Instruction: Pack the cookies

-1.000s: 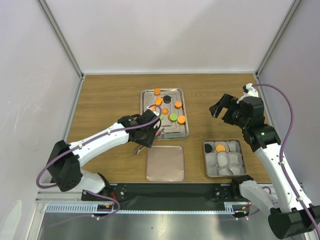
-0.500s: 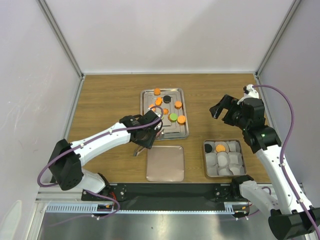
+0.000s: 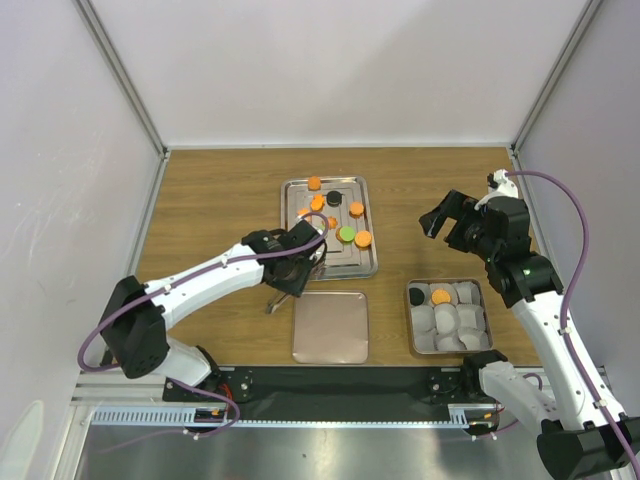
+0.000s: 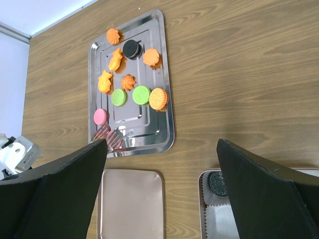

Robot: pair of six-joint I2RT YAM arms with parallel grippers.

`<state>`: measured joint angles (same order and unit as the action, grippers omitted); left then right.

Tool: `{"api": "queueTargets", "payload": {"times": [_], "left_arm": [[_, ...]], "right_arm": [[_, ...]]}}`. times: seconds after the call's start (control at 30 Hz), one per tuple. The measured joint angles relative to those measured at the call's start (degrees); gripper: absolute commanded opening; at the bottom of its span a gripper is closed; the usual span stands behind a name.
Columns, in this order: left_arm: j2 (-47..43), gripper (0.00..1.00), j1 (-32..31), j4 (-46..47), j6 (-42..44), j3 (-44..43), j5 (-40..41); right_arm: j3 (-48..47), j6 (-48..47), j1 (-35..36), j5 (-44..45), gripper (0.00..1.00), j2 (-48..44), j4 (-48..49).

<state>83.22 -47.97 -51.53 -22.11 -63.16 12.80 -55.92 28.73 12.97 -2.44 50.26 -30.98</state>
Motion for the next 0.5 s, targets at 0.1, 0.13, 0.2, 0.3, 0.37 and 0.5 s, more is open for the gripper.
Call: {"api": "queueTargets", "payload": {"times": [0.1, 0.13, 0.2, 0.3, 0.37, 0.5], "left_arm": [[0.2, 0.41, -0.2, -0.2, 0.2, -1.2, 0.4], [0.2, 0.41, -0.2, -0.2, 0.2, -2.0, 0.6], [0.3, 0.41, -0.3, -0.2, 0.2, -3.4, 0.6], [0.6, 0.41, -0.3, 0.0, 0.3, -6.2, 0.7], [1.0, 0.40, -0.3, 0.3, 0.3, -7.7, 0.7], [2.5, 0.40, -0.7, 0.8, 0.6, -10.4, 0.7]], "right_arm": [[0.0, 0.0, 0.0, 0.0, 1.00, 0.0, 0.0], [0.0, 0.0, 0.0, 0.0, 1.00, 0.0, 0.0], [-0.1, 0.0, 0.0, 0.0, 1.00, 0.0, -0.1], [-0.8, 0.0, 0.0, 0.0, 1.00, 0.1, -0.3], [-1.6, 0.0, 0.0, 0.0, 1.00, 0.2, -0.5], [-3.2, 0.0, 0.0, 0.0, 1.00, 0.4, -0.7]]}}
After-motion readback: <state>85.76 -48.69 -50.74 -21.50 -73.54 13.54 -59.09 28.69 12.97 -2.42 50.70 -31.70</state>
